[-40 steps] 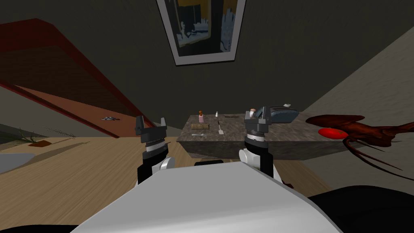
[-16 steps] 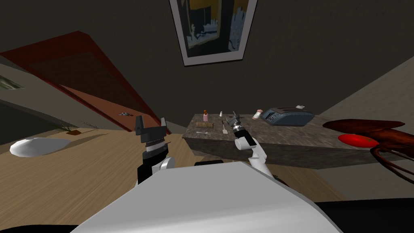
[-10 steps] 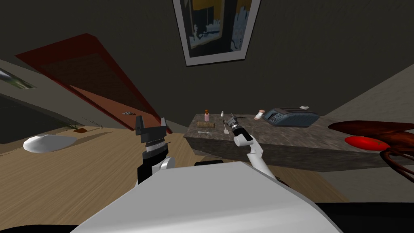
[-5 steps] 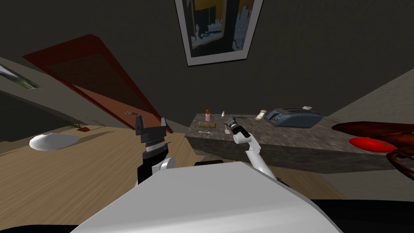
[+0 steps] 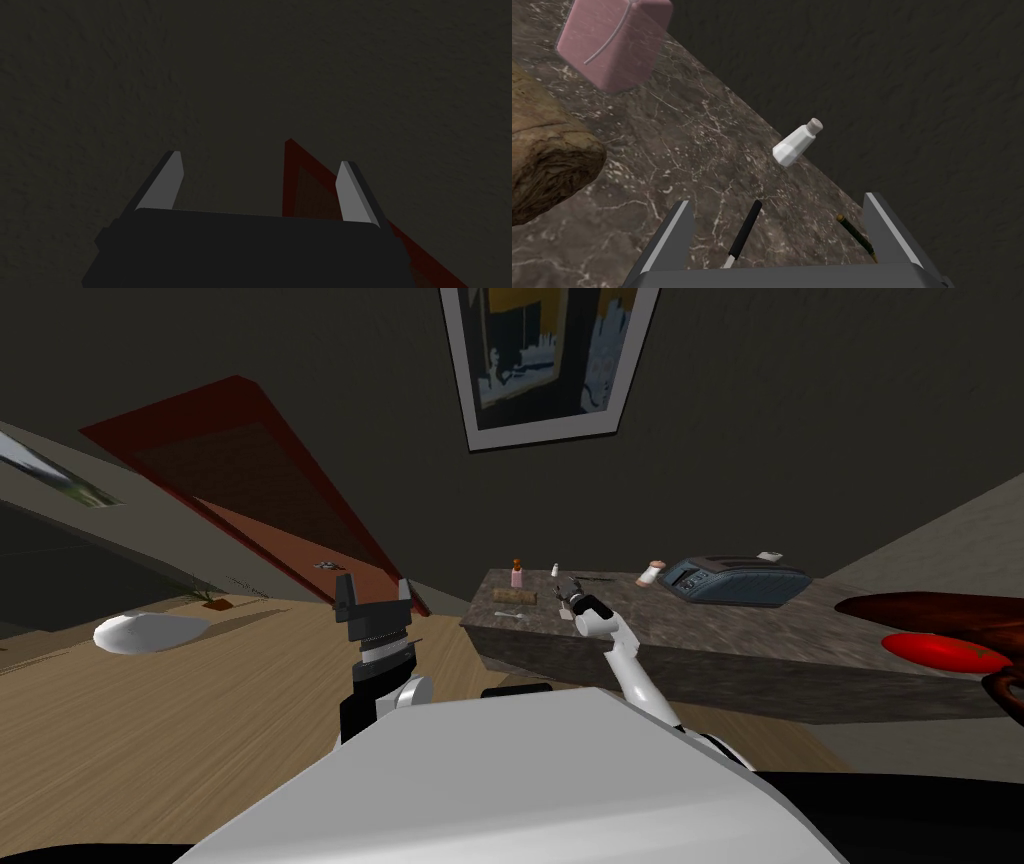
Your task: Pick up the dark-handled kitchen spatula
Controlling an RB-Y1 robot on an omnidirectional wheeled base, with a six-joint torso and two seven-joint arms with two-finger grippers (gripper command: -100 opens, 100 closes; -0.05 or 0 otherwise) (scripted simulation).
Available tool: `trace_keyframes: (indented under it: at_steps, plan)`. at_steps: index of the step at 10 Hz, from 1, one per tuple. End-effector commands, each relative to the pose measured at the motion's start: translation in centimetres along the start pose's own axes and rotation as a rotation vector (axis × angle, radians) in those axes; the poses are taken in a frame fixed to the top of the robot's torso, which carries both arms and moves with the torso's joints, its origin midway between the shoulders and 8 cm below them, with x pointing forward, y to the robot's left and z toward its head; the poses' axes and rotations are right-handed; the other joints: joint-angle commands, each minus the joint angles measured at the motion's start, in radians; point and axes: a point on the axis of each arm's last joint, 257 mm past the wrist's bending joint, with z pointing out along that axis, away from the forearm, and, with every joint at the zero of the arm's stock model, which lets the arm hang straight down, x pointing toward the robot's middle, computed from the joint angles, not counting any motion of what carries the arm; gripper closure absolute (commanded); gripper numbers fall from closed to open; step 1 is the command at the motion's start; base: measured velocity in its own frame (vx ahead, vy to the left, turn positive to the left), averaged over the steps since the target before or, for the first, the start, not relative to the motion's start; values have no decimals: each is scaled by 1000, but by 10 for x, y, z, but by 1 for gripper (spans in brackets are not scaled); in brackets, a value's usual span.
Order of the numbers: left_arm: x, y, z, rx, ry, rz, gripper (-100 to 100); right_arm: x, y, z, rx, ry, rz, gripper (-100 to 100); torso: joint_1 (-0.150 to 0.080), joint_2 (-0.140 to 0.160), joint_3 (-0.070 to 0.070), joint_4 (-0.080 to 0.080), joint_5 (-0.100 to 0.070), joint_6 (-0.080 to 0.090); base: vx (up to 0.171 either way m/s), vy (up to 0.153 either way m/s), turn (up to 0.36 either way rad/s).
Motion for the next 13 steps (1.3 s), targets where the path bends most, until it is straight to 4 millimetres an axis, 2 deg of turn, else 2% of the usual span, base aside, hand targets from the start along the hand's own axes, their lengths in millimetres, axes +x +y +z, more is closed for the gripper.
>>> trace_keyframes:
  at_steps: [1, 2, 3, 4, 5, 6, 9, 10, 12, 13]
  plan:
    - [0, 0, 0, 0, 0, 0, 0, -13, -4, 10, 31, -48, 53, -100, 0, 0, 0, 0, 0, 0, 7, 26, 39]
    - [0, 0, 0, 0, 0, 0, 0, -18, -8, 10, 46, -70, 56, -100, 1, 0, 0, 0, 0, 0, 4, 28, 30]
    - [0, 0, 0, 0, 0, 0, 0, -22, -5, 19, 58, -94, 100, -100, 1, 0, 0, 0, 0, 0, 2, 35, 43]
    - [0, 0, 0, 0, 0, 0, 0, -33, -12, 18, 78, -130, 109, -100, 1, 0, 0, 0, 0, 0, 5, 28, 20]
    - [0, 0, 0, 0, 0, 0, 0, -36, -8, 26, 86, -153, 151, -100, 1, 0, 0, 0, 0, 0, 6, 32, 48]
    - [0, 0, 0, 0, 0, 0, 0, -48, -15, 25, 106, -191, 162, -100, 1, -1, 0, 0, 0, 0, 12, 25, 20]
    - [0, 0, 0, 0, 0, 0, 0, -66, -19, 30, 137, -265, 213, -100, 0, -1, 0, 0, 0, 0, 9, 18, 14]
    - [0, 0, 0, 0, 0, 0, 0, -72, -13, 37, 137, -295, 260, -100, 0, 0, 0, 0, 0, 0, 10, 31, 34]
    - [0, 0, 0, 0, 0, 0, 0, -81, -20, 34, 157, -332, 264, -100, 1, -1, 0, 0, 0, 0, 8, 20, 7]
    - [0, 0, 0, 0, 0, 0, 0, -90, -16, 38, 163, -377, 313, -100, 0, 0, 0, 0, 0, 0, 10, 20, 24]
